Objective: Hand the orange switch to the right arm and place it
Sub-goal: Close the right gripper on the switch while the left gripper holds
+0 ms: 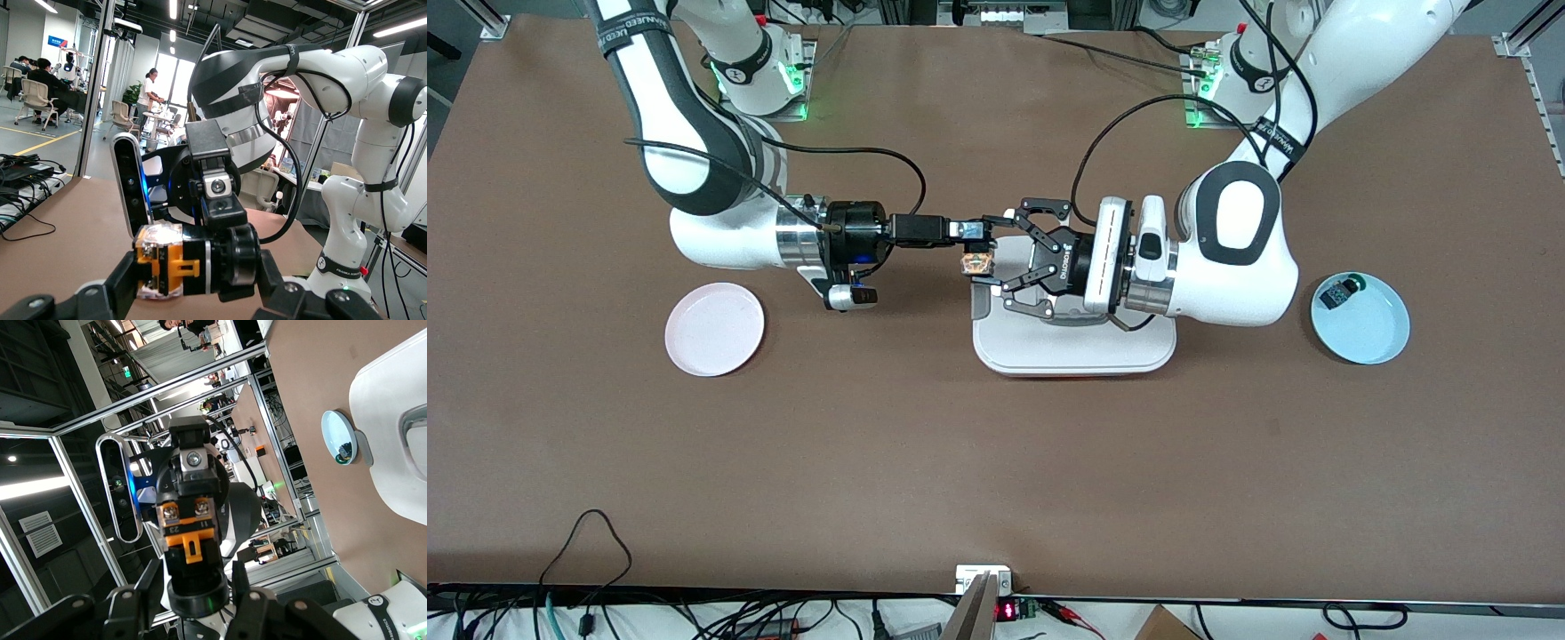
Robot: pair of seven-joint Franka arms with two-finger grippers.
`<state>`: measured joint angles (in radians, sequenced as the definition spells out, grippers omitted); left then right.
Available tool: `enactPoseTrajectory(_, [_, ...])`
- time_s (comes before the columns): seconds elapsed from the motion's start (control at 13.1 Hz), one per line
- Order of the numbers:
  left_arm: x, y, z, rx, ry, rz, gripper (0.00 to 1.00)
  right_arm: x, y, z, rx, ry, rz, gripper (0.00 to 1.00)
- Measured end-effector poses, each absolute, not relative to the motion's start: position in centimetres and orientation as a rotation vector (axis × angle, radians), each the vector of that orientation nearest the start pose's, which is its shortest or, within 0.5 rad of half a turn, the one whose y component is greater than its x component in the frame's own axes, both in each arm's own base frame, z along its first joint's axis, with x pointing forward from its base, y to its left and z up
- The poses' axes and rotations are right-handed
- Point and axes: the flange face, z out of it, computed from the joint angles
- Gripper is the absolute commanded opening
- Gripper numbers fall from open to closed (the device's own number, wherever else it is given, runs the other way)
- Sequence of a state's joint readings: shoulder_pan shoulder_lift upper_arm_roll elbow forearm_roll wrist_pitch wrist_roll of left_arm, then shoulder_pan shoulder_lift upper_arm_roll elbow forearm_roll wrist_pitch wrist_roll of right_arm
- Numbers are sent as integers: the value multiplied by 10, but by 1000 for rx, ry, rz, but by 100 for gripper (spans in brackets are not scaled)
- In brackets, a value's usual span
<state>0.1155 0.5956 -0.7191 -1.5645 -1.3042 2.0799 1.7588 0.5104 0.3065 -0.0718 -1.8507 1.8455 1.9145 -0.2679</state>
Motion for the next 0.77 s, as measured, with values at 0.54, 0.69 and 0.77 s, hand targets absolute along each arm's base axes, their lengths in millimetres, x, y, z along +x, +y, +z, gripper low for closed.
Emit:
enactPoseTrajectory(0.54, [609,-361,422,1276,-1158,854,13,557,340,414,-1545,279,287,25])
enactPoseTrajectory(0.69, [609,-361,422,1277,-1156,851,17,557,340,415,-1545,279,287,25])
enactPoseTrajectory(0.77, [609,-361,422,1279,-1154,850,25,557,340,415,-1545,279,287,25])
